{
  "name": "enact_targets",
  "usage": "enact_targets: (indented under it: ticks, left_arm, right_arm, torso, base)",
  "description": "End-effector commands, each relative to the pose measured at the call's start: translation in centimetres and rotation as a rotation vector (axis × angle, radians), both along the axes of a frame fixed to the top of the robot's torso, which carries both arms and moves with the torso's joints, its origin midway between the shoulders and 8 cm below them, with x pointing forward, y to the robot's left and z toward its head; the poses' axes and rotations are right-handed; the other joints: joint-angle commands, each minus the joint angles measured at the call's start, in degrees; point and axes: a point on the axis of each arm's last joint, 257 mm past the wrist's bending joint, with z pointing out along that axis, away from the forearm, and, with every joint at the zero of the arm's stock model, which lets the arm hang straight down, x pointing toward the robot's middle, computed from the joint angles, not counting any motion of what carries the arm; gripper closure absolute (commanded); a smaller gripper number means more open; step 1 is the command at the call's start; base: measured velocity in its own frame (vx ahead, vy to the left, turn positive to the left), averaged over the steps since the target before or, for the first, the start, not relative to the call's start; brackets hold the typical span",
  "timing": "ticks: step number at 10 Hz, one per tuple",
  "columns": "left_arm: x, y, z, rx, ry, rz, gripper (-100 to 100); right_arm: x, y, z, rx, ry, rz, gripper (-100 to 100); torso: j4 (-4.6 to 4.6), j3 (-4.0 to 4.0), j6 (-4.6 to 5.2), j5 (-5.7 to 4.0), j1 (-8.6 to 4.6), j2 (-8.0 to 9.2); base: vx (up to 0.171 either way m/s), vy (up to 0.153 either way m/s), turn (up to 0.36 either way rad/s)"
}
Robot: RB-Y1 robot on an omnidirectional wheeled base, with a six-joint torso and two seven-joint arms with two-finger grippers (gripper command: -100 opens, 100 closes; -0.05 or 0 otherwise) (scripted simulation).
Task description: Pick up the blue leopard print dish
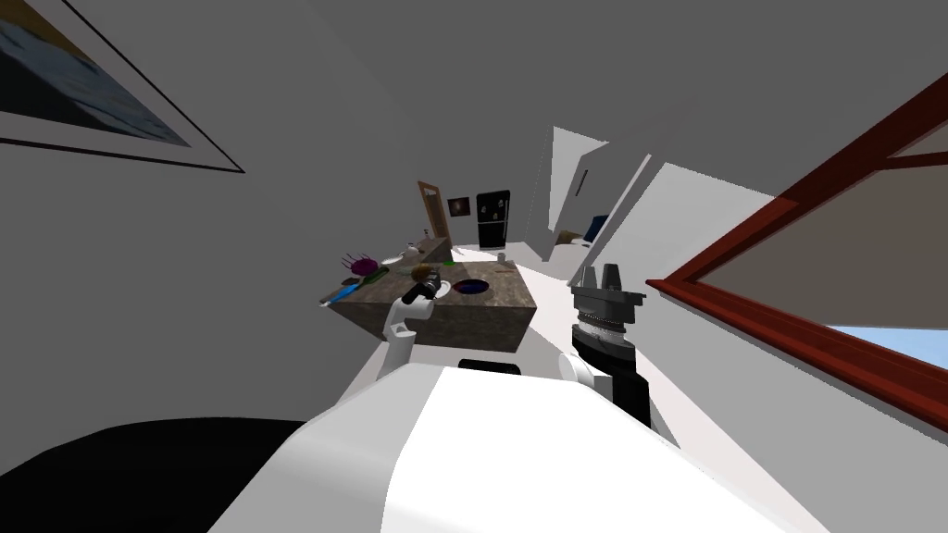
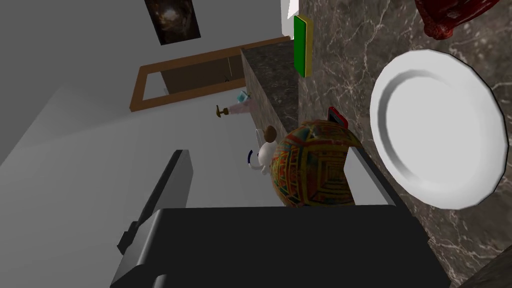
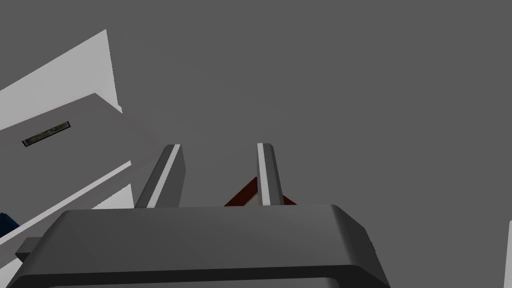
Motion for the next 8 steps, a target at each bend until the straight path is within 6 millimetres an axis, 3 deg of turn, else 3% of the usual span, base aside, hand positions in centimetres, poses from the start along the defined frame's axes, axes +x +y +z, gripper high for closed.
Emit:
enact_targets:
  ticks: [1,8]
  left_arm:
    - [-0.1,-0.1,-0.9,-0.010,0.043,0.006,-100]
    - [0.0,-0.6,-3.6,-0.056,0.189,0.020,-100]
  right_arm:
    - [0.0,0.0,0.0,0.000,0.000,0.000,0]
    - [0.0,0.0,0.0,0.000,0.000,0.000,0]
  torso:
    - [0.00,0.00,0.00,0.00,0.00,0.00]
    - [-0.01,-0.02,-0.02,0.00,-0.02,-0.03]
  base:
    - [0.001,0.020,-0.070]
    - [0.006,0.011,-0.061]
